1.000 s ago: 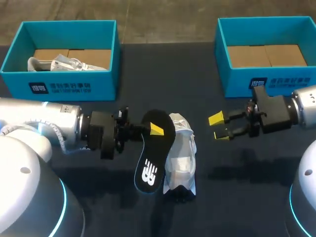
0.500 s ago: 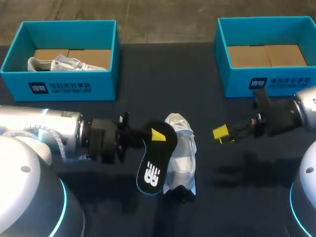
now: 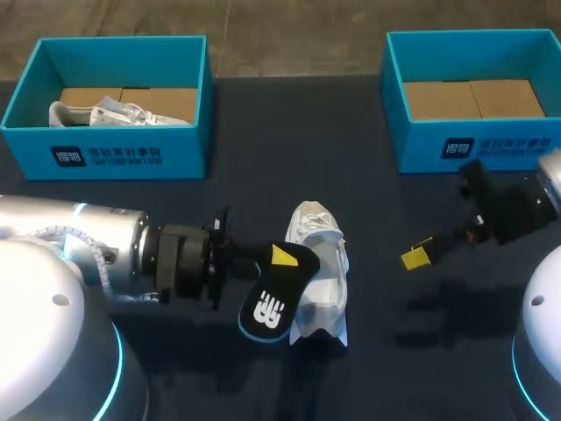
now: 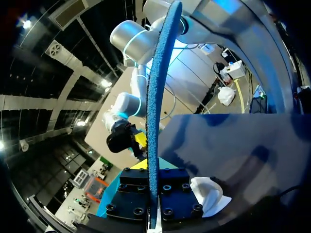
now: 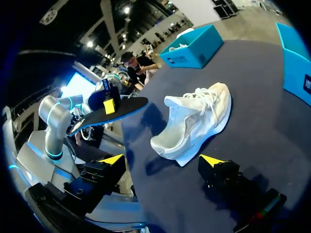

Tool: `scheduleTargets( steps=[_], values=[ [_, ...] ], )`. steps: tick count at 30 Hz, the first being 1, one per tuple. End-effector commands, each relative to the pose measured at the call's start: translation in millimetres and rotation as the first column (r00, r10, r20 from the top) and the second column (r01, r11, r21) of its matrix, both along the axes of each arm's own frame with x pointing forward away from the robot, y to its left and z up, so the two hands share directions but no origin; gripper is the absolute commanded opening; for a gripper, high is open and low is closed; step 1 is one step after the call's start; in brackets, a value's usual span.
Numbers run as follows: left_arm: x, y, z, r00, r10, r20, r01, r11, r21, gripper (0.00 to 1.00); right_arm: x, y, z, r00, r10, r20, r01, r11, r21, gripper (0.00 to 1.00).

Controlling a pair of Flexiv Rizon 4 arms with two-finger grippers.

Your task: Take the shoe out of the shoebox, open the shoe tongue, remove and reinsert the insole, then place the shoe into the shoebox

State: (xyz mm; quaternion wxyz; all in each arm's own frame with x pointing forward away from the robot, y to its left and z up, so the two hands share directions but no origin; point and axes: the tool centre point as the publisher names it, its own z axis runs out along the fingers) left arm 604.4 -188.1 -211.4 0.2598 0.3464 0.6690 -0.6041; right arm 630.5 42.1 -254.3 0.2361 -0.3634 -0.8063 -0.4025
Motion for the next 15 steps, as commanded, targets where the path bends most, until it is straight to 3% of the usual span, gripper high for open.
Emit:
scheduleTargets(
  steps=[1, 6, 10, 15],
  values=[
    [-3.1, 3.2, 1.9, 1.000, 0.002, 0.001, -0.002, 1.000, 0.003, 0.00, -0.7, 0.4, -0.3, 1.000, -0.001, 0.001, 0.001, 1.000, -0.002, 1.00],
    [-3.1, 3.2, 1.9, 1.000, 0.002, 0.001, -0.002, 1.000, 0.003, 0.00, -0.7, 0.4, -0.3, 1.000, -0.001, 0.001, 0.001, 1.000, -0.002, 1.00],
    [-7.2, 2.6, -5.0, 0.997, -0.005, -0.075, 0.004, 1.000, -0.015, 0.00, -10.3, 4.9, -7.0, 0.990, 0.087, 0.112, -0.079, 0.994, -0.070, 1.00],
    [-14.2, 1.6, -11.7, 0.991, -0.004, -0.134, 0.003, 1.000, -0.004, 0.00, -16.2, 4.9, -18.8, 0.973, 0.147, 0.180, -0.127, 0.985, -0.116, 1.00]
  ],
)
